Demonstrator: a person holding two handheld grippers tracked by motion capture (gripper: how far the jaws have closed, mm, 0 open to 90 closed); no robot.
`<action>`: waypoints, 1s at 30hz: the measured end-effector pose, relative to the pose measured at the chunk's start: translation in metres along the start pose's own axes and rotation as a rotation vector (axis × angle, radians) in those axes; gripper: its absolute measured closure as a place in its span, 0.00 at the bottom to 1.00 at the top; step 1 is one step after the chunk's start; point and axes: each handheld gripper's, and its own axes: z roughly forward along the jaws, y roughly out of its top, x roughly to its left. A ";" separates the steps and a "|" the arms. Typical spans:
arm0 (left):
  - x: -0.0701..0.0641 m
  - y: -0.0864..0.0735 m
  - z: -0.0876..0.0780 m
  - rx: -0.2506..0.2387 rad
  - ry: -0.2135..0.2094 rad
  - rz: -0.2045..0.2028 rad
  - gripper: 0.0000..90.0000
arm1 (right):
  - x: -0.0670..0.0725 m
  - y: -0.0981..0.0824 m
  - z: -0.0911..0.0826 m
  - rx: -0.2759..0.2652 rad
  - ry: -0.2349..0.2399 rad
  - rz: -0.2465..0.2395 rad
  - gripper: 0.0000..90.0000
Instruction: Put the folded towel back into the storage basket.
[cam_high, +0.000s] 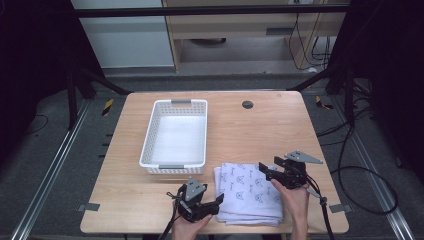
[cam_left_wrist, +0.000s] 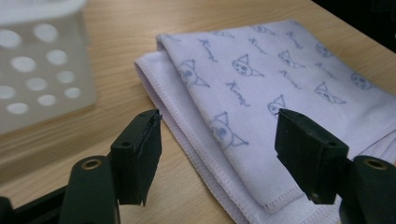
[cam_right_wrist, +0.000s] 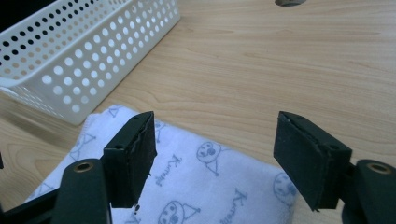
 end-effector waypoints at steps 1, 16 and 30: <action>-0.002 -0.001 0.003 0.011 -0.002 0.003 0.34 | 0.000 -0.001 0.001 0.003 -0.002 -0.005 0.34; -0.006 -0.011 0.026 0.072 0.006 -0.016 0.32 | -0.005 -0.024 0.010 0.071 -0.065 0.004 0.36; -0.009 -0.011 0.028 0.071 0.002 -0.018 0.27 | -0.010 -0.035 0.008 0.091 -0.122 0.016 0.37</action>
